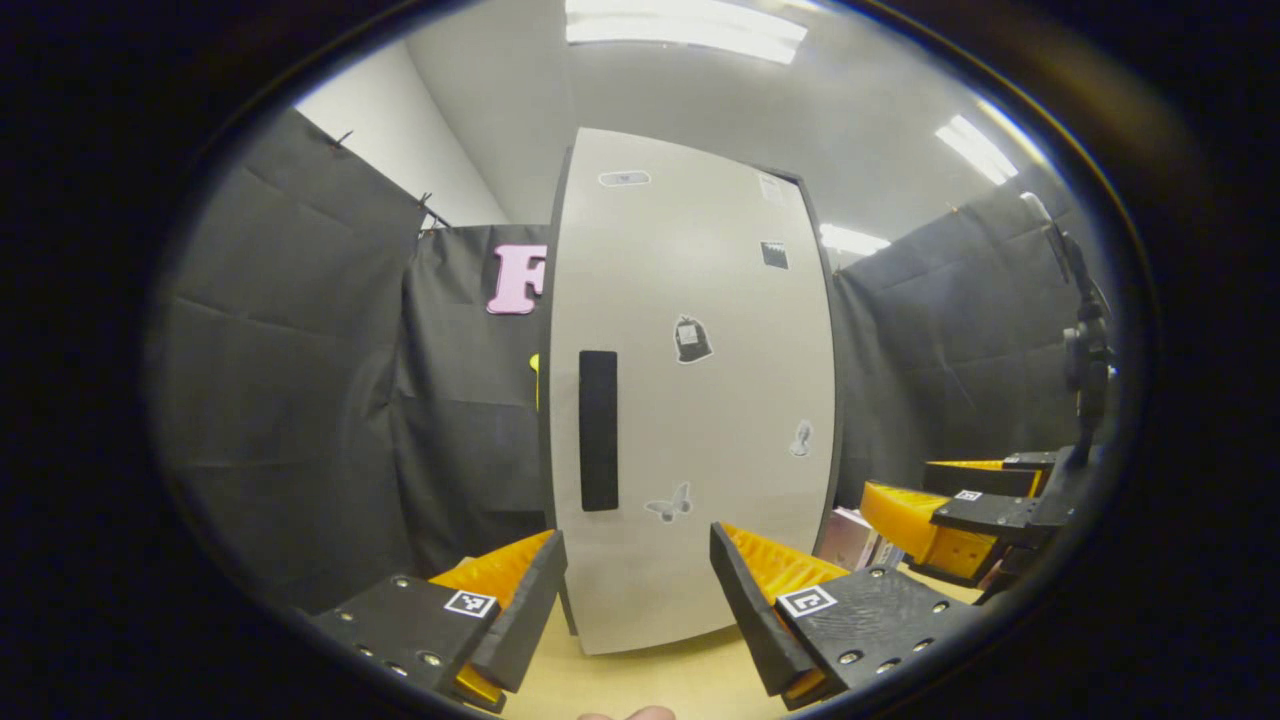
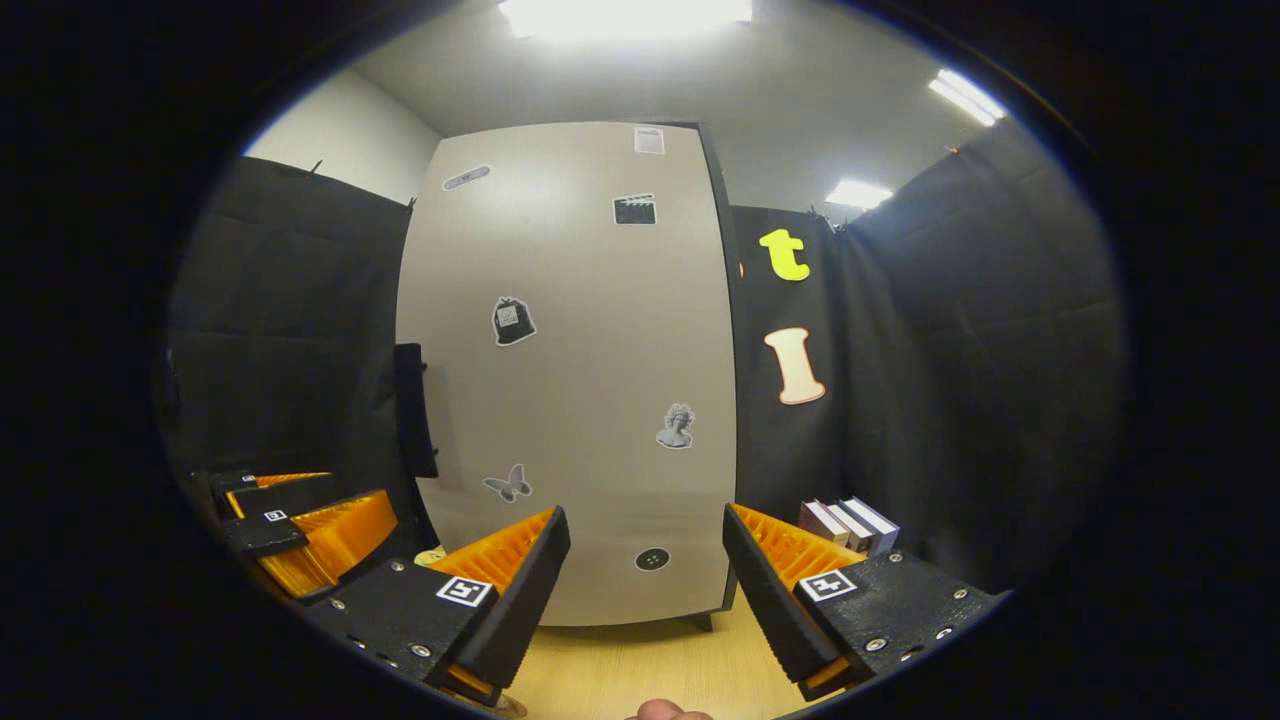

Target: Open the cabinet door with the right hand, grasp the bottle in the cabinet with the left hand and place it on the coaster, then close the cabinet door with the right hand.

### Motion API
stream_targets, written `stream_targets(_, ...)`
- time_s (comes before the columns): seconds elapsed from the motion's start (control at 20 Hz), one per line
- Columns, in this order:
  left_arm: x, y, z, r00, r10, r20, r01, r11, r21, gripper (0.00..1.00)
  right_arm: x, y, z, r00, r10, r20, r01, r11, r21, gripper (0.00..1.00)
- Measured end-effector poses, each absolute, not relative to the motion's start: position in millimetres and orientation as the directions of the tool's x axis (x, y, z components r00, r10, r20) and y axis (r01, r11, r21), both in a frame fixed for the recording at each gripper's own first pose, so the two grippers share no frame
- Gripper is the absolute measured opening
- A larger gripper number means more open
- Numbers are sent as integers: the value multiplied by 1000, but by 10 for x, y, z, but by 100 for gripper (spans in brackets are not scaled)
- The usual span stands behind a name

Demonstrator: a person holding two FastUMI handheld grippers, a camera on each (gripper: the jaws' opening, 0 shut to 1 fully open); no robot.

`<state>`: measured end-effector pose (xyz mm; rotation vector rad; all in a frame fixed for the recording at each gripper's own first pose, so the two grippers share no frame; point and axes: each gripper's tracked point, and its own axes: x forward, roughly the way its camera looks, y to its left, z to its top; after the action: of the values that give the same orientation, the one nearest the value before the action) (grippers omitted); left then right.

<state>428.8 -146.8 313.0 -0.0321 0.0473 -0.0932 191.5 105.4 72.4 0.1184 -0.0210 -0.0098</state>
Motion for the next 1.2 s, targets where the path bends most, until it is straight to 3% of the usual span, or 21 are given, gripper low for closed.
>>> stream_targets(1.2,4270,-1579,3165,991,-122,-54,120,992,-49,84,1933,925,642,1000,-26,6,25,993,117,95)
